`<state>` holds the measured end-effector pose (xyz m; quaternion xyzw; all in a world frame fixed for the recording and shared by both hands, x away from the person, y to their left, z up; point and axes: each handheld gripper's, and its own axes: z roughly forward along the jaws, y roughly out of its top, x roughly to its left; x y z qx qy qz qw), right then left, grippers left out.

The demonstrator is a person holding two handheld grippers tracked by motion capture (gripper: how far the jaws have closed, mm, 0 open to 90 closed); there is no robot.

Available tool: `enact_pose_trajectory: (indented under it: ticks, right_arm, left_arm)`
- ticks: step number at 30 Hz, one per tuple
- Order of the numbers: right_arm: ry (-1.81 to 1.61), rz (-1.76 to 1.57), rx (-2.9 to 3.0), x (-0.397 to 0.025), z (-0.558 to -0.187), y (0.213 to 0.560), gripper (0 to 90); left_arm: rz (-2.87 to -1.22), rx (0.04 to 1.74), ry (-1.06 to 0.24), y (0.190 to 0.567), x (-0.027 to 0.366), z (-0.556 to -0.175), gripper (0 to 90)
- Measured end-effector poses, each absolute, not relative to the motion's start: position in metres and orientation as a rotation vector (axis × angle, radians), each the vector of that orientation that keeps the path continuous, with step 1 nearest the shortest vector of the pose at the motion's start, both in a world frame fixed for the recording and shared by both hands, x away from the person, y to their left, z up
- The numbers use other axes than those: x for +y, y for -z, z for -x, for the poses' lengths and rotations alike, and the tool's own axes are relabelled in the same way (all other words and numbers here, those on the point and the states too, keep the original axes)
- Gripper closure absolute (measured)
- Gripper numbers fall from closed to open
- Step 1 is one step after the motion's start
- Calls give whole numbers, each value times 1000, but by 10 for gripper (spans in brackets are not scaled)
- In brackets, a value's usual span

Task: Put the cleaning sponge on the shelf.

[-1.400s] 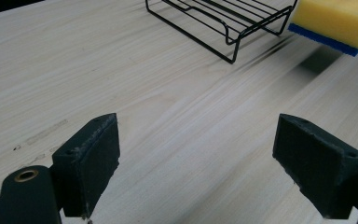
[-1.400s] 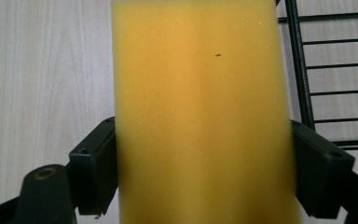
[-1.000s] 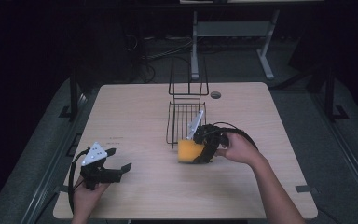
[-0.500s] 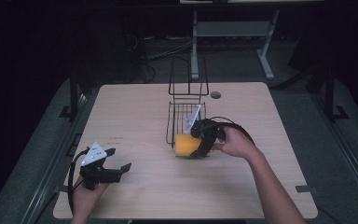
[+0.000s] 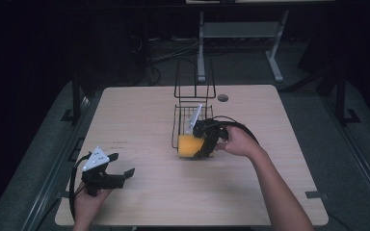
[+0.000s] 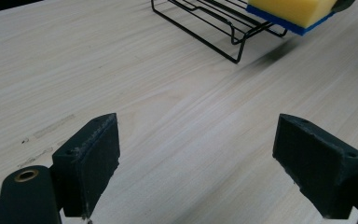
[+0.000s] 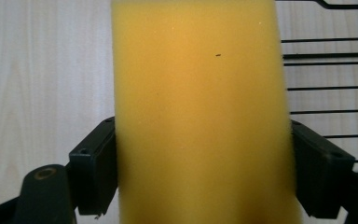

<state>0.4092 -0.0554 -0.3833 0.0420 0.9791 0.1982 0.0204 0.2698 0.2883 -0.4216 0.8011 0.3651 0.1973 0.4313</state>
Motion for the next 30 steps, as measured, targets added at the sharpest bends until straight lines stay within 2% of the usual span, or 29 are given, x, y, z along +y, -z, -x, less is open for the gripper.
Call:
enact_pose_trajectory:
  ticks: [30]
  right_arm:
    - [-607,-199,3088,-47,-441,389,205]
  left_arm:
    - [-1983,912,-494,421,289,-270,142]
